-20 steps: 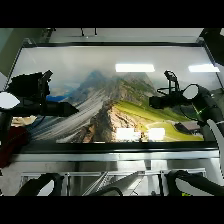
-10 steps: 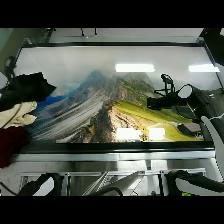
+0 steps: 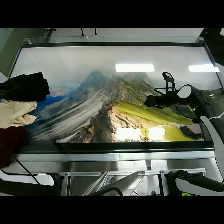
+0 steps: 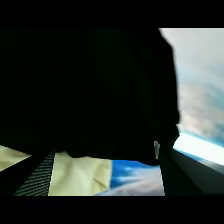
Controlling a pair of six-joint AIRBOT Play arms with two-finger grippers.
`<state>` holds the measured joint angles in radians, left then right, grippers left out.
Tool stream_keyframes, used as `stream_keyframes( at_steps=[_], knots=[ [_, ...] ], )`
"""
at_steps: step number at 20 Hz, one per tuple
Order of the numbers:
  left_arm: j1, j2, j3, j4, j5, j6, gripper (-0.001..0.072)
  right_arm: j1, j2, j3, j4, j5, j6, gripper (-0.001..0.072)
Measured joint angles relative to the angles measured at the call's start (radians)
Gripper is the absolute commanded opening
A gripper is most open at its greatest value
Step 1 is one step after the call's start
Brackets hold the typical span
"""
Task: Fold the shirts.
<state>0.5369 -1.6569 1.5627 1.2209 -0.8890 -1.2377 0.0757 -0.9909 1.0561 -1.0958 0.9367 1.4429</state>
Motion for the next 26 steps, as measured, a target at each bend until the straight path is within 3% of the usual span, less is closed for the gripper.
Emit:
stream_keyframes(
  at_steps=[6, 7, 8, 9, 15, 22, 26],
  knots=[
    [-0.05, -0.31, 0.237, 0.092, 0.023, -0.018, 0.0693, 0.001, 0.0, 0.0, 0.031, -0.008, 0.0, 0.0454],
    [-0.068, -0.346, 0.274, 0.1, 0.023, -0.018, 0.0501, 0.001, 0.0, 0.0, 0.033, -0.007, 0.0, 0.0454],
    [-0.089, -0.379, 0.312, 0.101, 0.021, -0.018, 0.0111, 0.001, 0.0, 0.0, 0.039, -0.007, 0.0, 0.0454],
    [-0.107, -0.404, 0.344, 0.108, 0.009, -0.018, 0.0015, 0.001, 0.0, 0.0, 0.045, -0.004, 0.0, 0.0454],
    [-0.188, -0.397, 0.466, 0.095, -0.161, -0.091, 0.0014, 0.002, 0.0, 0.0, 0.092, 0.026, -0.015, 0.0454],
    [-0.35, -0.062, 0.446, -0.29, -0.35, -0.076, 0.0015, 0.001, 0.031, 0.0, 0.103, 0.077, -0.059, 0.0454],
    [-0.541, 0.083, 0.396, -0.391, -0.494, -0.068, 0.0014, 0.001, 0.112, 0.0, 0.096, 0.126, -0.083, 0.0454]
  ],
)
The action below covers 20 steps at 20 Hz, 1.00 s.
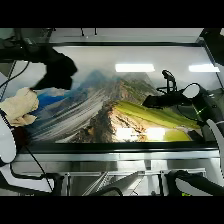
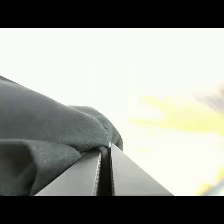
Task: Fold the shirts.
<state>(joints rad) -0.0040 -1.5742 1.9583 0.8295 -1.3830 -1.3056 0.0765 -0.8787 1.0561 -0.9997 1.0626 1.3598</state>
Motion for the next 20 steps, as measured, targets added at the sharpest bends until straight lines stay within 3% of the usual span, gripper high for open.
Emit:
stream_keyframes(
  at_steps=[6, 9, 15, 20],
  knots=[
    [-0.304, 0.097, -0.291, 0.075, -0.002, 0.0, 0.0014, 0.0, 0.098, 0.0, -0.012, 0.068, -0.008, 0.0455],
    [-0.38, 0.108, -0.444, 0.103, 0.008, -0.003, 0.0014, 0.0, 0.099, 0.0, -0.022, 0.105, -0.011, 0.0455],
    [-0.338, 0.154, -0.697, 0.145, -0.016, 0.001, 0.0014, 0.0, 0.051, 0.0, -0.123, 0.09, -0.011, 0.0456],
    [-0.224, 0.167, -0.821, 0.159, 0.003, 0.017, 0.0014, -0.001, -0.127, 0.0, -0.119, -0.016, -0.019, 0.0455]
  ],
)
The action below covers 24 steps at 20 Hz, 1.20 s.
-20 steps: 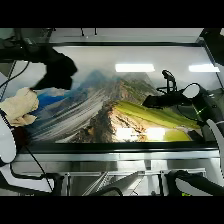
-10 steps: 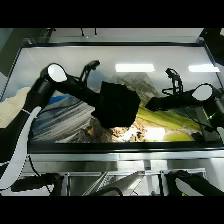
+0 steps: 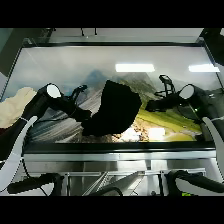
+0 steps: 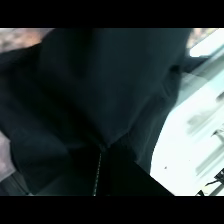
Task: Fold the shirts.
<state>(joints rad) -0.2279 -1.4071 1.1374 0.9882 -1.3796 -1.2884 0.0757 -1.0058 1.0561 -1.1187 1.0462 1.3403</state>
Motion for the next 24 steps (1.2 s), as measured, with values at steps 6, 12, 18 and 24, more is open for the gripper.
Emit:
stream_keyframes(
  at_steps=[6, 12, 18, 24],
  knots=[
    [0.088, 0.002, -0.045, 0.003, 0.027, 0.052, 0.0015, 0.0, -0.26, 0.077, 0.123, -0.182, -0.079, 0.0455],
    [0.154, 0.002, -0.051, 0.004, 0.05, 0.083, 0.0015, -0.001, -0.433, 0.227, 0.262, -0.161, -0.158, 0.0149],
    [0.169, 0.002, -0.012, -0.059, 0.039, 0.097, 0.0015, -0.01, -0.433, 0.292, 0.51, 0.048, -0.347, 0.0024],
    [0.172, 0.077, 0.308, -0.111, -0.094, 0.072, 0.0015, -0.087, -0.128, 0.383, 0.69, 0.179, -0.468, 0.0024]
  ],
)
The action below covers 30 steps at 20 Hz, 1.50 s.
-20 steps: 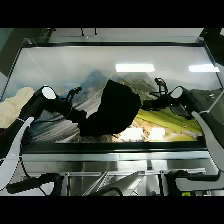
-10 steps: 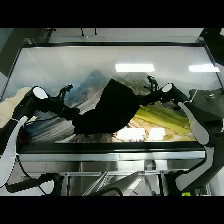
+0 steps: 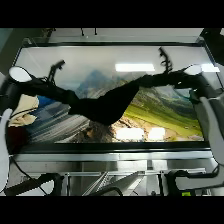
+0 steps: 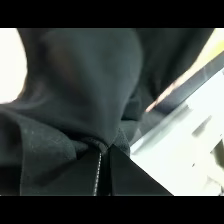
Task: Fold the shirts.
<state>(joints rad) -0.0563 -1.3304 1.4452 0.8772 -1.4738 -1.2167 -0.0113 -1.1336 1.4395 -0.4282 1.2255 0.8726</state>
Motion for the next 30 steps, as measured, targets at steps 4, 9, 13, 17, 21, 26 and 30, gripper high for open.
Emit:
stream_keyframes(
  at_steps=[4, 9, 13, 17, 21, 26, 30],
  knots=[
    [-0.001, 0.141, 0.248, -0.014, -0.031, -0.053, 0.0015, -0.021, 0.333, 0.02, 0.011, -0.043, -0.085, 0.0025],
    [-0.007, 0.316, 0.334, 0.018, -0.039, -0.111, 0.0015, -0.027, 0.575, -0.001, -0.007, -0.045, -0.135, 0.0024],
    [-0.009, 0.366, 0.133, 0.131, -0.033, -0.138, 0.0016, -0.029, 0.59, -0.165, -0.027, -0.049, -0.138, 0.0025],
    [-0.009, 0.286, -0.134, 0.183, 0.008, -0.135, 0.0015, -0.029, 0.505, -0.383, -0.034, -0.077, -0.129, 0.0024],
    [-0.008, 0.128, -0.297, 0.197, 0.091, -0.089, 0.0277, -0.029, 0.369, -0.522, -0.033, -0.132, -0.135, 0.0024],
    [0.029, -0.045, -0.279, 0.201, 0.124, -0.054, 0.0688, -0.029, 0.243, -0.566, -0.028, -0.205, -0.157, 0.0026],
    [0.078, -0.11, -0.191, 0.202, 0.069, -0.05, 0.0688, -0.032, 0.22, -0.574, -0.114, -0.195, -0.134, 0.035]
  ],
)
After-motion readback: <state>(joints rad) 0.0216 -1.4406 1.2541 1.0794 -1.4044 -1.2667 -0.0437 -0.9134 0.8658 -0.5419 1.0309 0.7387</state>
